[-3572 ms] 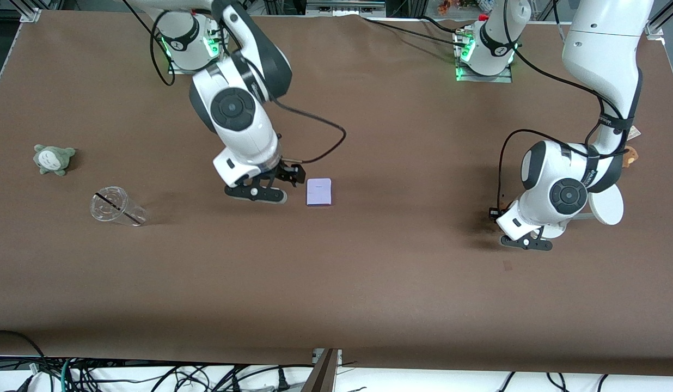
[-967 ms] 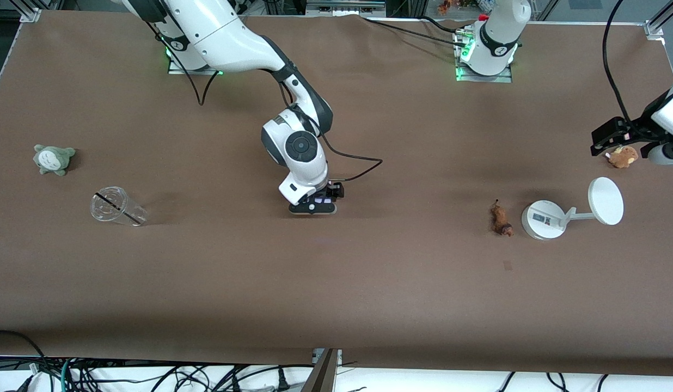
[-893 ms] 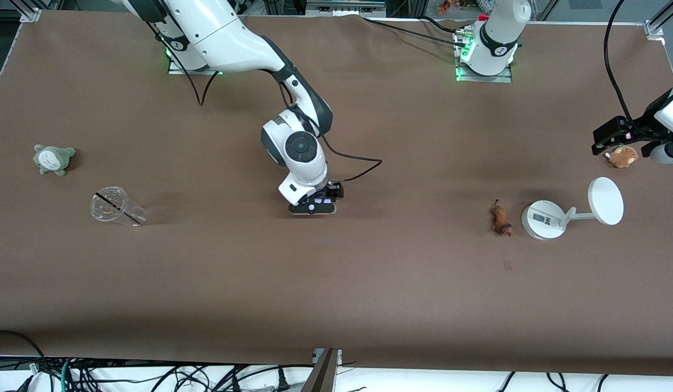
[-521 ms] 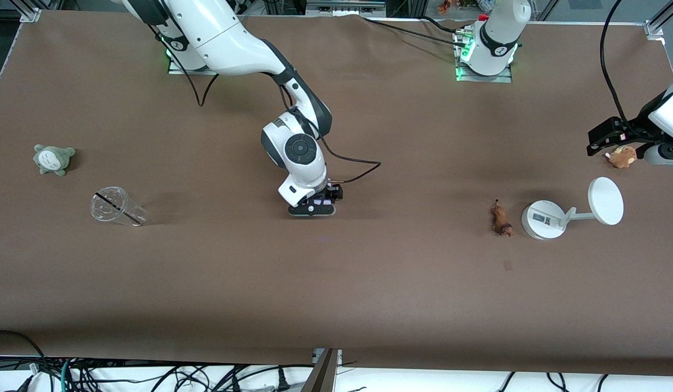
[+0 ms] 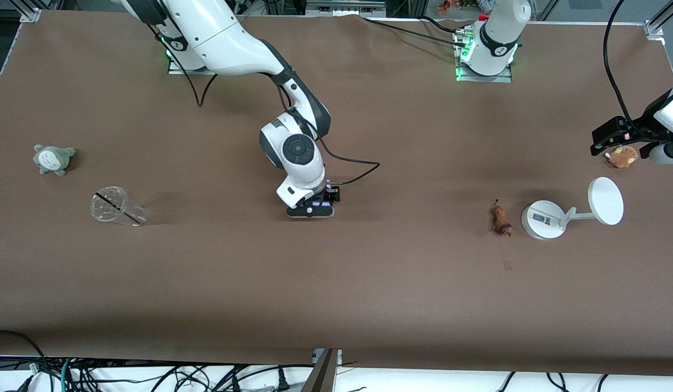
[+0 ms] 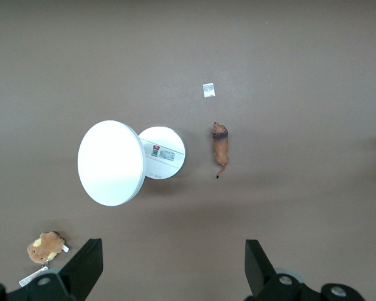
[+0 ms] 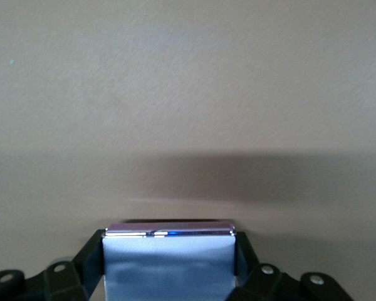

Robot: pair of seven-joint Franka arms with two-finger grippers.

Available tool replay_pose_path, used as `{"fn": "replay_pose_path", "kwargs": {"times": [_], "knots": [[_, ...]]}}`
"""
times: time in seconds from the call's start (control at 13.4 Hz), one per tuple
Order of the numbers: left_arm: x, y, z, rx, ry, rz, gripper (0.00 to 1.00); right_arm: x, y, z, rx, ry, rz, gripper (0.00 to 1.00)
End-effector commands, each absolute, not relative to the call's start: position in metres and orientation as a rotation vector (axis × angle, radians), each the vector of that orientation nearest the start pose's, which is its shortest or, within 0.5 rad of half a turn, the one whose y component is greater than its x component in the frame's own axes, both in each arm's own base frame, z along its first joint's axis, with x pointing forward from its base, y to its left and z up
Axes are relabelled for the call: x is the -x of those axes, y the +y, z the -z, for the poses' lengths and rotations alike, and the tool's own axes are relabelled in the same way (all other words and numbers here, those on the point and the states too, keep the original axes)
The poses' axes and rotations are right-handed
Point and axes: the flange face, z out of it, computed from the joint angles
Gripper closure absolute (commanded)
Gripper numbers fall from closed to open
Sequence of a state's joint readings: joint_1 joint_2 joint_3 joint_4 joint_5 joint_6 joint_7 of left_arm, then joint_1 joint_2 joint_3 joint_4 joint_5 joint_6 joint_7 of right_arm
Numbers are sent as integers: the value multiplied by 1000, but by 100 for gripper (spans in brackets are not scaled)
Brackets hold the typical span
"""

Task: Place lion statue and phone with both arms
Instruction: 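Carry the white phone with the right gripper toward the clear cup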

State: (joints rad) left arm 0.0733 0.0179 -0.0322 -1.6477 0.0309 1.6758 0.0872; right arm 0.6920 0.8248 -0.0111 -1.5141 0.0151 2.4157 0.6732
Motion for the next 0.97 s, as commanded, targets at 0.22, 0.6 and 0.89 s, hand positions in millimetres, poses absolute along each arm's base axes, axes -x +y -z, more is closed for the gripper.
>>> {"fn": "replay_pose_path", "kwargs": {"times": [0.22,0.6,0.89], "knots": [[-564,9,-598,3127,153,23,0,-581,399,-251,3151,-51,-12,54],[-563,9,-599,3127,155,18,0,-594,307,-290,3182,-86,-7,54],[-563,8,-599,3127,152,18,0,-606,216,-296,3223,-193,-22,54]]}}
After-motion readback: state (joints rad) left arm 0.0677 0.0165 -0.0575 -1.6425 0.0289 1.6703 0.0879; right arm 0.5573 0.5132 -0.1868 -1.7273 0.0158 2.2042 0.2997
